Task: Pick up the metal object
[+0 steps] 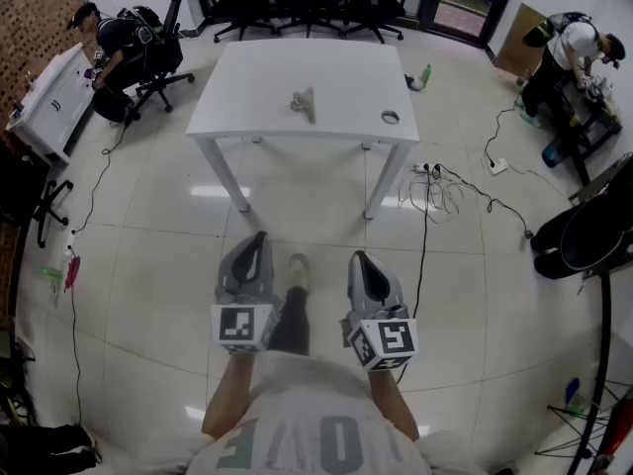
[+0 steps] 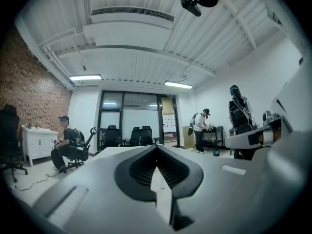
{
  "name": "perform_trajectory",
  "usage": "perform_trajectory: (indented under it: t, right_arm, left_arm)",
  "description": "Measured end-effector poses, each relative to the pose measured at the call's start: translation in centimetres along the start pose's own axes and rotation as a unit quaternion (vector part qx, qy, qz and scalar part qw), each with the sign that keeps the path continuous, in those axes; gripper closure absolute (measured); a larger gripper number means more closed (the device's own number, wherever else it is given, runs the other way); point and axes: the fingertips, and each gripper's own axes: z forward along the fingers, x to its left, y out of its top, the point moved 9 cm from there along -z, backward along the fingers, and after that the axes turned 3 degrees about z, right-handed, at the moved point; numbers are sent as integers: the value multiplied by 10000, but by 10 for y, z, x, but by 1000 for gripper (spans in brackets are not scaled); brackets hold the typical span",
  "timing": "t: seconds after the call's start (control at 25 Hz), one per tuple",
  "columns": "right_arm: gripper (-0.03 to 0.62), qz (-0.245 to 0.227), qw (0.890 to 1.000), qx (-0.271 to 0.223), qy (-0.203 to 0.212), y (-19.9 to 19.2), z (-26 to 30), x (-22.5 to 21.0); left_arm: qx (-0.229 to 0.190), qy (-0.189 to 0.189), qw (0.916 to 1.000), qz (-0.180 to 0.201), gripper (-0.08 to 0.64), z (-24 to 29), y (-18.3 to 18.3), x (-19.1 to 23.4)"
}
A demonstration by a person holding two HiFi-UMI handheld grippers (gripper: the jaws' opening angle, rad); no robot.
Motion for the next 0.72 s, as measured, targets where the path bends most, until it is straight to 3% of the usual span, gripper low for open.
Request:
perform_trajectory:
  t: [0.2, 0.44, 0.6, 0.72]
  right_arm:
    - [581, -33, 10000, -61, -63, 17, 108, -27]
    - [581, -507, 9979, -389, 116, 76, 255, -48]
    - [581, -667, 9969, -414, 87, 95, 306, -64]
    - [580, -541, 9984, -157, 91, 90, 331, -80]
  left_arm:
    - [-52, -97, 9999, 115, 560, 112, -9, 44]
    - [-26, -479, 9988, 88, 560, 257, 2, 88]
    - [-155, -526, 9983, 179, 560, 323, 7, 102]
    - [127, -505, 9986, 131, 560, 350, 0, 108]
